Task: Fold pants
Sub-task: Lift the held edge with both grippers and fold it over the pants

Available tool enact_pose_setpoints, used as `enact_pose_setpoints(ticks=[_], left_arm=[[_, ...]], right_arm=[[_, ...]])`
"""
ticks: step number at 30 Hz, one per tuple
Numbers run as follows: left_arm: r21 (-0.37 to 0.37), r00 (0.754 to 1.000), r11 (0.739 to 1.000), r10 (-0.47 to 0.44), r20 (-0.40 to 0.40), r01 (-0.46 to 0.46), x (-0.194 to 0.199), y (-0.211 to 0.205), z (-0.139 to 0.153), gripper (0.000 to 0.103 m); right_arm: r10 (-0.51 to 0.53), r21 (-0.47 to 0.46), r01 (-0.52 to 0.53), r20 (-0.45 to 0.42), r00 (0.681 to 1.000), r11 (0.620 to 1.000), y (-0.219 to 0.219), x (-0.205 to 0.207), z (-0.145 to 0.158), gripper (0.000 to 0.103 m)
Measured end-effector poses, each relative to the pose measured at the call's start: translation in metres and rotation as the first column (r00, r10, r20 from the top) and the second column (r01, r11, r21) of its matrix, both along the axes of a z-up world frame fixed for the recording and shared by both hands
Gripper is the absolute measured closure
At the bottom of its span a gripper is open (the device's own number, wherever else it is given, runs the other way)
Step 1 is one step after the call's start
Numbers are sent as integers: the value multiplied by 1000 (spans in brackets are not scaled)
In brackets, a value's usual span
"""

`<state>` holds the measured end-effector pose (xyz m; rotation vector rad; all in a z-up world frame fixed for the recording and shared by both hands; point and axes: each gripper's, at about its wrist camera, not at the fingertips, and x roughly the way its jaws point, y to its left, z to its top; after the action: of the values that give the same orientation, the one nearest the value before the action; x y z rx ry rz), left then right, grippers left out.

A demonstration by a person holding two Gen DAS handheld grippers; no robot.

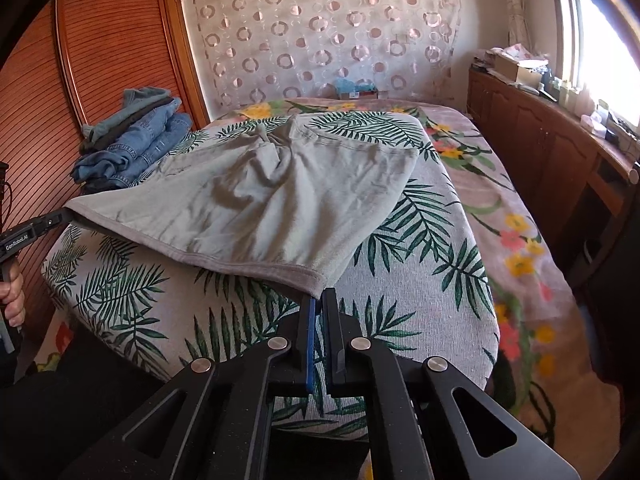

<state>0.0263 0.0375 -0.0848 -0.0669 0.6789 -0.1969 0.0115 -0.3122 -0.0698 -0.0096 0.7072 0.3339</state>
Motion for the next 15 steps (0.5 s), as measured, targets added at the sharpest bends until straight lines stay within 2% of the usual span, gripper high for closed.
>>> enact_pose_setpoints(ticks=[4,8,15], left_arm=[[8,1000,1000,-11,7,11,4,-5,4,98],[19,999,999,-35,23,34,9,-12,12,98],[44,994,994,-103,47,101,24,-39,27,98]], right_arm=[[-10,1,10,10,1000,1000,-1,-3,5,99],[-14,6,14,28,1000,1000,1,-7,8,88],[-27,30,26,36,999,999,3,-1,1,80]])
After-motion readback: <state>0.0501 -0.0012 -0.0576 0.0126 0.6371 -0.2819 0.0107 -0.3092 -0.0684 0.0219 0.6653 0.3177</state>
